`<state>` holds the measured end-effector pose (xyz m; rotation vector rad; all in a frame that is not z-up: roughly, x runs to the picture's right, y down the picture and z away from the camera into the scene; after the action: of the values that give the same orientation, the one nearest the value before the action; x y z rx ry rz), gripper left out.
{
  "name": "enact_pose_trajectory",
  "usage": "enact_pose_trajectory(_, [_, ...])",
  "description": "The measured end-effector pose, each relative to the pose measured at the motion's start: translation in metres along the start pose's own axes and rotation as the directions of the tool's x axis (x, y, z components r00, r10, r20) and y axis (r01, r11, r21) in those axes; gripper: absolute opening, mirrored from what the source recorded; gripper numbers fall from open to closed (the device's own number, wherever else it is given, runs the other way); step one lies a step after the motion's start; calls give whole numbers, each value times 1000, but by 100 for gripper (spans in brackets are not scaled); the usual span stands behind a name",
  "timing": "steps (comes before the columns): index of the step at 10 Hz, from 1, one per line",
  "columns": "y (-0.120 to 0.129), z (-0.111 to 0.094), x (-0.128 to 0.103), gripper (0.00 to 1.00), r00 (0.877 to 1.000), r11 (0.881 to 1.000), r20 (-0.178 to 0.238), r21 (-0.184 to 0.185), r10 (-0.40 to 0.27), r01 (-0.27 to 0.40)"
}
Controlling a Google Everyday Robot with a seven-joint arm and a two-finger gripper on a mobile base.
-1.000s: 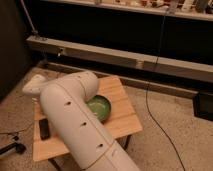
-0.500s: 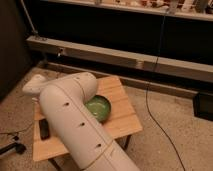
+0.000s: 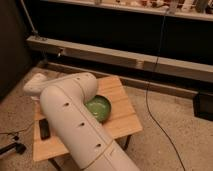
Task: Place the pepper in the ceramic cup
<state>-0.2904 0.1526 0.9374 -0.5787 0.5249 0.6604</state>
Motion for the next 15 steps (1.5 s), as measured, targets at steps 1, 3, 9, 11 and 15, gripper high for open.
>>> enact_pose_trajectory(1, [-1,-1,0,42,1000,1000,0,2,-1,1])
enact_pose_trajectory(3, [-2,-1,0,42,1000,1000,-1,9,-7,7])
enact_pose_trajectory(9, [-19,-50,-12,20,995,999,93,32,28,-31])
enact_pose_trajectory(11, [-35,-67,-9,20,991,996,122,73,45,-54])
enact_pose_trajectory(15, [-44,-115,-1,20,978,988,208,139,30,-60])
